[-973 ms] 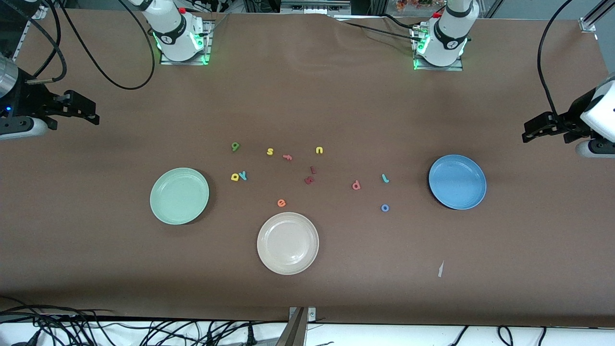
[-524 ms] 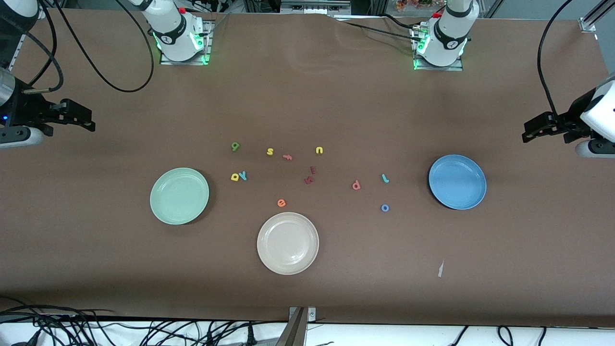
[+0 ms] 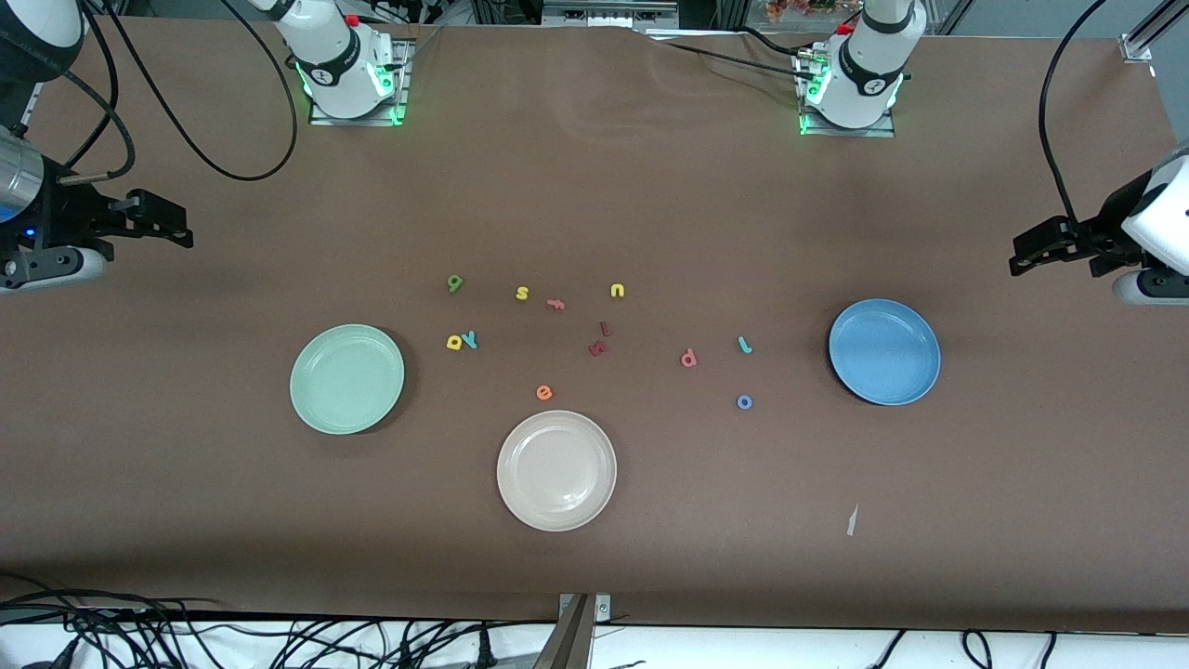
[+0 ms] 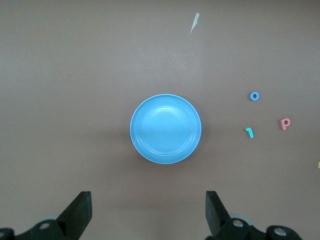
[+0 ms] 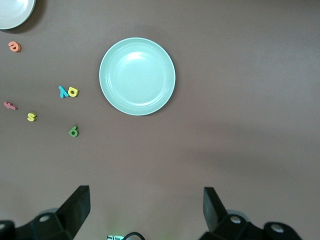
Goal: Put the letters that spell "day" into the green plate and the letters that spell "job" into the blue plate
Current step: 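Move the right gripper toward the letters beside the green plate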
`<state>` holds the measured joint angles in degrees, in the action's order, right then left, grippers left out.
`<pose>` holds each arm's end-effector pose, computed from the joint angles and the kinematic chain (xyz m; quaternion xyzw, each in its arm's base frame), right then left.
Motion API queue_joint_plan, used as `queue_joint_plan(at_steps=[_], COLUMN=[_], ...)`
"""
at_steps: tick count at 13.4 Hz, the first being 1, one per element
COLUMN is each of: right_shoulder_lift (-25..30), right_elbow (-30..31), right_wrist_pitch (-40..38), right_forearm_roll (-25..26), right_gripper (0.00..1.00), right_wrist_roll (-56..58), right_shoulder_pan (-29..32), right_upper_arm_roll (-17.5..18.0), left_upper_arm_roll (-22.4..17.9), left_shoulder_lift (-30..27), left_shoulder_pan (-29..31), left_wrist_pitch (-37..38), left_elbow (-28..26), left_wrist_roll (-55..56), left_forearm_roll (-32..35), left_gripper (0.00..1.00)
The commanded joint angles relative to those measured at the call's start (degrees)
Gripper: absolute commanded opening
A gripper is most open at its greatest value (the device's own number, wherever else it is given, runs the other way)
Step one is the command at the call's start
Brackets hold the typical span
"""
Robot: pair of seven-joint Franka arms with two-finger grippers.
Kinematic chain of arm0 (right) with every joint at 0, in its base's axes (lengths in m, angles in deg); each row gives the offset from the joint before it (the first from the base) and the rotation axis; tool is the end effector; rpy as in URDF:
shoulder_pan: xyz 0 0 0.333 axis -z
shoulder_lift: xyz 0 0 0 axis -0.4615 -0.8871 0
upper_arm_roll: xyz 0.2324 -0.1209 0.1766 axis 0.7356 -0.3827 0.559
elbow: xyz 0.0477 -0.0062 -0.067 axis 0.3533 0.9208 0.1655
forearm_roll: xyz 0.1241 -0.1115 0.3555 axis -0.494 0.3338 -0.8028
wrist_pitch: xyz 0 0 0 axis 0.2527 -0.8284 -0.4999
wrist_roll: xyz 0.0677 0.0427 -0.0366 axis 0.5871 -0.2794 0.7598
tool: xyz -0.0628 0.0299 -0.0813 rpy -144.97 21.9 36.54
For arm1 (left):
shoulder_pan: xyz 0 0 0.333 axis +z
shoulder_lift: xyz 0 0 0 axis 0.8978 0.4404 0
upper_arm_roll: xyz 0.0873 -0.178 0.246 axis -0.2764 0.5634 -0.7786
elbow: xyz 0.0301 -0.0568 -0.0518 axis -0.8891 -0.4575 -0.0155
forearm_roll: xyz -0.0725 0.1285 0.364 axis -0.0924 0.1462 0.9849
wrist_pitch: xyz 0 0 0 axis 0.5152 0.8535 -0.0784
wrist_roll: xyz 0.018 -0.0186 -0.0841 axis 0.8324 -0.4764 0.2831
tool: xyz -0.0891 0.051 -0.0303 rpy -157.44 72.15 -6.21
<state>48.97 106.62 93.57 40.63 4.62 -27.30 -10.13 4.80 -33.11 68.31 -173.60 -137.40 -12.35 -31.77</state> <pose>0.5837 0.0119 0.5774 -0.9940 -0.0919 0.0588 0.0078 0.5847 0.0129 0.5804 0.9996 0.0037 -0.0276 0.0006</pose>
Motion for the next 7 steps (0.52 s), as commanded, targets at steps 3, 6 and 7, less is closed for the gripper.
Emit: queue_joint_plan(at_steps=[3,6,7], right_shoulder_lift=[0.5,0.5,0.5], right_elbow=[-0.4,-0.3,0.2], right_wrist_pitch=[1.1,3.2,4.3], right_forearm_roll=[0.1,-0.6,-0.6], right_gripper=[1.00,1.00,1.00], right_wrist_roll=[0.2,0.3,0.3], right_shoulder_pan=[0.5,0.5,0.4], right_upper_arm_roll=[-0.8,-2.2,-2.2], left_upper_arm_roll=[0.4,0.4,0.4], left_shoulder_lift=[0.2,0.2,0.3], left_shoulder_pan=[0.1,0.0,0.0], left_wrist_pitch=[0.6,0.6,0.6], left_elbow=[0.8,0.8,0.8], left_wrist_roll=[-0.1,-0.1,-0.1], left_forearm_roll=[1.4,1.5,1.5], left_gripper=[1.00,1.00,1.00])
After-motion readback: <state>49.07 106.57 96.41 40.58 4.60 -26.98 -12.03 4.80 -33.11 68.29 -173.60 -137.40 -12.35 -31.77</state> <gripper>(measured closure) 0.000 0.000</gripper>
